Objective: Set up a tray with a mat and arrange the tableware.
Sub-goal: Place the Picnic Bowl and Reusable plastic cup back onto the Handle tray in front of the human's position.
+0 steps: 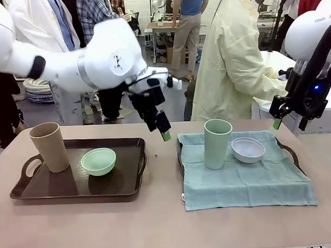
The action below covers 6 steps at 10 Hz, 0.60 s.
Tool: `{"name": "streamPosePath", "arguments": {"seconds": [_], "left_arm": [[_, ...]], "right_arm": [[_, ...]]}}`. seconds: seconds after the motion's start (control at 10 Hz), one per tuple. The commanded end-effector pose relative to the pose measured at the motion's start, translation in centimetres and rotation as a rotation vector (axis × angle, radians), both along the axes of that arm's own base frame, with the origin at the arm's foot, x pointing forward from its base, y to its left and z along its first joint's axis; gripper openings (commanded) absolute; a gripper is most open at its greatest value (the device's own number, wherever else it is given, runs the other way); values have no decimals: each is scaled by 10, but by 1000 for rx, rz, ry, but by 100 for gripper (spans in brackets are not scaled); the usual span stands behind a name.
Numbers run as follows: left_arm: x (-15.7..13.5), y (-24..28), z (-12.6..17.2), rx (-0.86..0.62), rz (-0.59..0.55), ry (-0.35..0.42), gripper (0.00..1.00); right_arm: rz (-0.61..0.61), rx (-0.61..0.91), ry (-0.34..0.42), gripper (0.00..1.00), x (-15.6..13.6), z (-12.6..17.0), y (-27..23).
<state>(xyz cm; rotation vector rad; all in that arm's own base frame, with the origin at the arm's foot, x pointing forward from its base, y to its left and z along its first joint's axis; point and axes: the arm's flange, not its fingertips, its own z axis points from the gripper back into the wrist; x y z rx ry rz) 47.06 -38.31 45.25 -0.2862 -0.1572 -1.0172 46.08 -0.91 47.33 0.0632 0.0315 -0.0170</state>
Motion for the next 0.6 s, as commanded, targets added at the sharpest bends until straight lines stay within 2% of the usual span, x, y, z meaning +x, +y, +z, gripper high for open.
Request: {"name": "streamPosePath", "arguments": {"seconds": [0.0,0.3,0.4,0.5], "left_arm": [[-1,-37,39,110,159,42,100],[10,-54,74,228,395,-121,100],[10,-52,79,236,379,-118,100],[-1,-40,74,160,323,-103,100]], "right_arm": [[-20,-41,2,86,-15,17,5],[-12,-12,40,86,-8,14,7],[-5,-7,-2,86,-17,24,4],[-5,-7,-2,86,-17,24,4]]}}
